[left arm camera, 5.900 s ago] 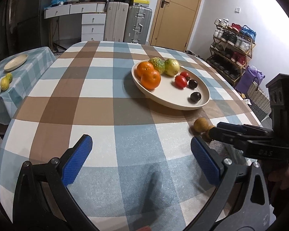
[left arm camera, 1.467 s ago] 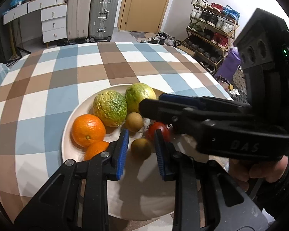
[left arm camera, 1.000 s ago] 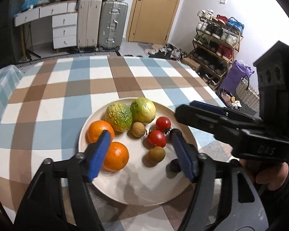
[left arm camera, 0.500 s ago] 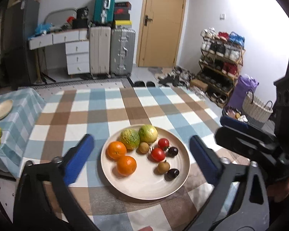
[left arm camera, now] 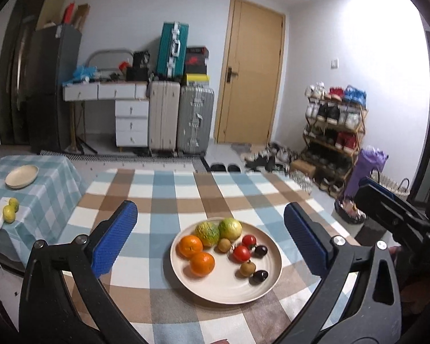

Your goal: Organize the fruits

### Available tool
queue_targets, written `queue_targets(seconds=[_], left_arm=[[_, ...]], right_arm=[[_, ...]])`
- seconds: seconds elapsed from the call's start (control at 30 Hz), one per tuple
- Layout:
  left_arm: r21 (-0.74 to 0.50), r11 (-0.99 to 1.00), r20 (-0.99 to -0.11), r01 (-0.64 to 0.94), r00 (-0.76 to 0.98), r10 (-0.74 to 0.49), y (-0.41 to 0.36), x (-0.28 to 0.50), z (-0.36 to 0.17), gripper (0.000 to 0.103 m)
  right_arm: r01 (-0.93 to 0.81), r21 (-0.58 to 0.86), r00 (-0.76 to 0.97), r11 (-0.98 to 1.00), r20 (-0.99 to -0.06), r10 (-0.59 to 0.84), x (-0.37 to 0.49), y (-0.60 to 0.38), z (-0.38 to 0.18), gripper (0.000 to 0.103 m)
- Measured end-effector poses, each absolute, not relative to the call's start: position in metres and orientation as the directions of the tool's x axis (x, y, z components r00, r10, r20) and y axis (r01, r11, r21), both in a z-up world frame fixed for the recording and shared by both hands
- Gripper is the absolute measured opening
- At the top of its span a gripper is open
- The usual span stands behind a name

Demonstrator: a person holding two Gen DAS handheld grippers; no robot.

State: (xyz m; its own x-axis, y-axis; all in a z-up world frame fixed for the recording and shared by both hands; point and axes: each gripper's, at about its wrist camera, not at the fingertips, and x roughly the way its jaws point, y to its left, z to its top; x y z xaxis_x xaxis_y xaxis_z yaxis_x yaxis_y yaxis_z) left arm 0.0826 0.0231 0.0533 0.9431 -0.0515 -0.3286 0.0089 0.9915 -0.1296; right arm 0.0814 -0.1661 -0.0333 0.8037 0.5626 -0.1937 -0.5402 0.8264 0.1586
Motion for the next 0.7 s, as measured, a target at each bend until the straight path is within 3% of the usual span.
queue_targets(seconds=[0.4, 0.7], left_arm=[[-0.026, 0.996, -0.247, -0.089, 0.966, 0.08, 0.027, 0.046, 0.034, 0.102], [-0.035, 0.99, -0.273, -0.134, 0.954, 0.12, 0.035, 0.039, 0.0, 0.102]], right_arm=[[-0.483, 0.038, 0.868, 0.875, -0.113, 0.484, 0.041, -0.168, -0.039, 0.103], [-0.409, 0.026, 0.905, 0.912, -0.115, 0.409, 0.038, -0.183, -0.072, 0.103]])
